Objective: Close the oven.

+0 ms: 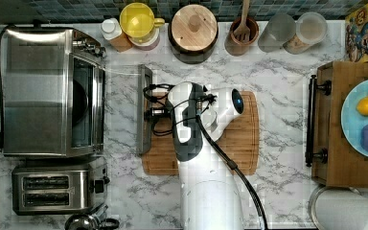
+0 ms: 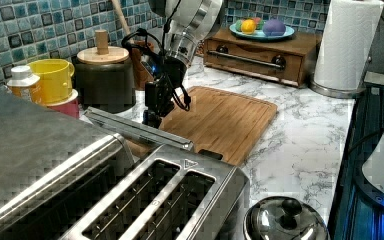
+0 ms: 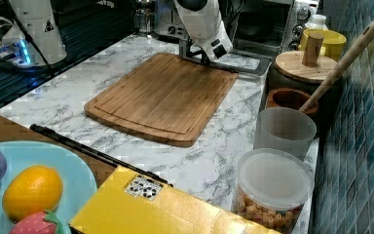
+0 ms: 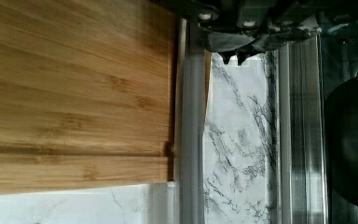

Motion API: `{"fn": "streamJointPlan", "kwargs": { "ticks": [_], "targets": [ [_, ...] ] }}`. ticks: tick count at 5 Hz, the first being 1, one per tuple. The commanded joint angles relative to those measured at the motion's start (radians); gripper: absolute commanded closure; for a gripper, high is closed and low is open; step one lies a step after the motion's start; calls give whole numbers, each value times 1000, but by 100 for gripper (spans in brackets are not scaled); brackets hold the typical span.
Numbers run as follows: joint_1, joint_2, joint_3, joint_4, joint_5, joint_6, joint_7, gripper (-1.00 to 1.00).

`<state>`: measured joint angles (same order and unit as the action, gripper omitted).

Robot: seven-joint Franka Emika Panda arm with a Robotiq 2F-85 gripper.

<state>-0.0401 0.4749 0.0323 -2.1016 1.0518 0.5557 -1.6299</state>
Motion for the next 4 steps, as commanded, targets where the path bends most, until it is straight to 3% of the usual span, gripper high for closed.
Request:
{"fn": "streamJointPlan", "kwargs": {
  "ticks": [1,3,4],
  "targets": [
    [71,-144,104,133,118,-26,102,100],
    [136,-274,130,160,33,35,220,100],
    [218,-284,150,192,-172,150,437,100]
  ]
}}
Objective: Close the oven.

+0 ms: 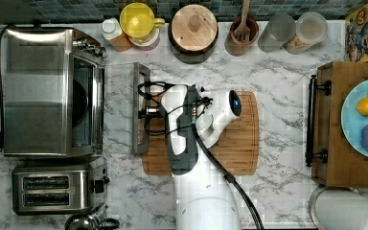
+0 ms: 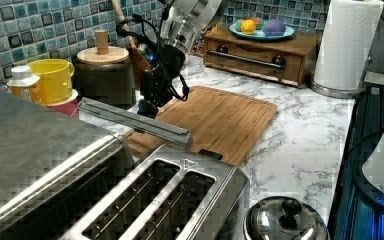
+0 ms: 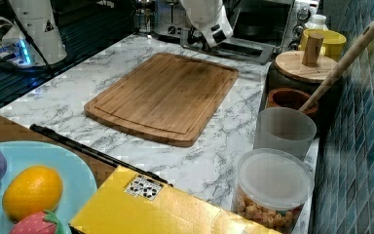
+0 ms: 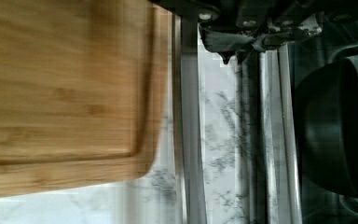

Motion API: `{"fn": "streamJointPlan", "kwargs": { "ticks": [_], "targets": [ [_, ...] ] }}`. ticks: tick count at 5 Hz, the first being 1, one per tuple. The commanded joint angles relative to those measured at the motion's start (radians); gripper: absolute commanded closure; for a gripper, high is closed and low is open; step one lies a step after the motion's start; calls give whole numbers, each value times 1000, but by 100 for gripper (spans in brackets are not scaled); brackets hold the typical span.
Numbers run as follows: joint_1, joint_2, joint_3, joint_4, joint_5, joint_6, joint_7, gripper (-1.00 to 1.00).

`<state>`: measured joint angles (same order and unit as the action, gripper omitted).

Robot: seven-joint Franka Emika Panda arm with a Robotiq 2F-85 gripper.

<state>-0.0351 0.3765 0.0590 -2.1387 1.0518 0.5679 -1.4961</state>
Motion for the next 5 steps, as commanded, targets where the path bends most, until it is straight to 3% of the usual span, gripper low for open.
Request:
{"fn": "streamJointPlan", "kwargs": {
  "ticks": [1,3,4,5],
  "targets": [
    [259,-182,143,256,-360,187,487,100],
    [287,-265,165,227,-430,242,527,100],
    [338,-238,176,309,-692,186,737,100],
    [224,-174,376,360,-956,153,946,100]
  ]
}}
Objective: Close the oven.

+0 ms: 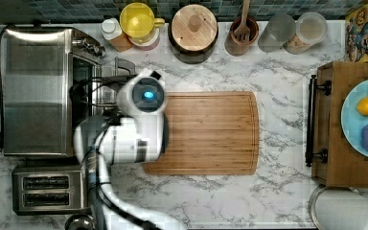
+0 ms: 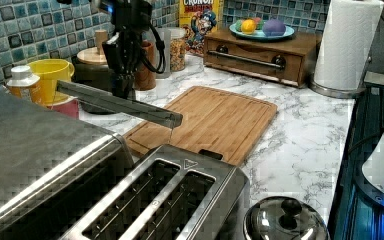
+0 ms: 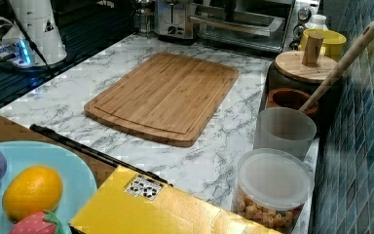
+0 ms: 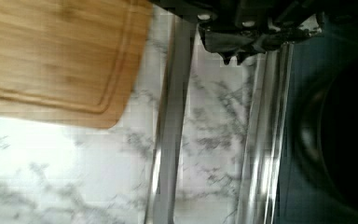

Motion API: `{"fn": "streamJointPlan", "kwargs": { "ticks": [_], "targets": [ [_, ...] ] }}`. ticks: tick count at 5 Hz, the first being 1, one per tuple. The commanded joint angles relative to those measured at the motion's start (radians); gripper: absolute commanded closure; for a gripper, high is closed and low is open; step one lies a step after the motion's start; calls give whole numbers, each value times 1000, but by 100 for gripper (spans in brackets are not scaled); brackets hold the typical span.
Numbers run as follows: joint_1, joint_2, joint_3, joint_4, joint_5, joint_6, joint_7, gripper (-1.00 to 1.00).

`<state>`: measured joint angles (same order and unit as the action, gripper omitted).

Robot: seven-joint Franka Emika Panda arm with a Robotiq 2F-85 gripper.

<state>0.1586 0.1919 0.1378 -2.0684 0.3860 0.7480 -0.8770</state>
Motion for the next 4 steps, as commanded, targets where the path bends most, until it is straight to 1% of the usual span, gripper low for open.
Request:
{"fn": "streamJointPlan", "kwargs": {
  "ticks": [1,2,3,4],
  "targets": [
    [136,90,221,399,-309,-154,338,100],
    [189,48,243,349,-657,-95,668,100],
    [180,5,236,370,-712,-157,770,100],
    [174,-108,220,312,-706,-140,834,100]
  ]
}}
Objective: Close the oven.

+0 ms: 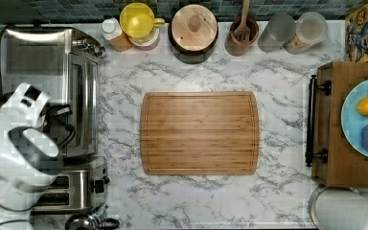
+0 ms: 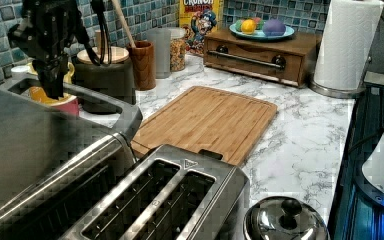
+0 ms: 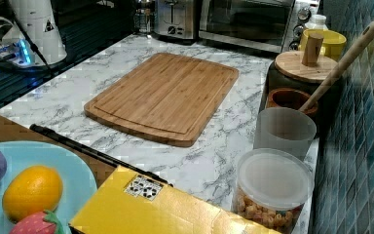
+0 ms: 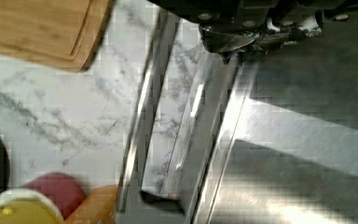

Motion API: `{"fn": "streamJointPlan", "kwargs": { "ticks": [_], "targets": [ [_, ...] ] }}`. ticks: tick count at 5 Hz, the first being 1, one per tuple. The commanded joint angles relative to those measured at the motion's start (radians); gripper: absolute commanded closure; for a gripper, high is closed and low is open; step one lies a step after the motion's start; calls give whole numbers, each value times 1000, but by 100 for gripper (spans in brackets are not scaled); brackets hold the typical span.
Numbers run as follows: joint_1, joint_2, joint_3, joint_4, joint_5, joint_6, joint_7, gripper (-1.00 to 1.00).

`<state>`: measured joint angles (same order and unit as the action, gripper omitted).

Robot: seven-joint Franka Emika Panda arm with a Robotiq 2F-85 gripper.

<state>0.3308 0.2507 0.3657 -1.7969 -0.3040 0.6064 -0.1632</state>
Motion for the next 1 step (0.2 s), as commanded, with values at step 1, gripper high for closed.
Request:
{"fn": "streamJointPlan", "kwargs": {
  "ticks": [1],
  "targets": [
    [12,-168,-18,41,-15,2,120,100]
  ]
}}
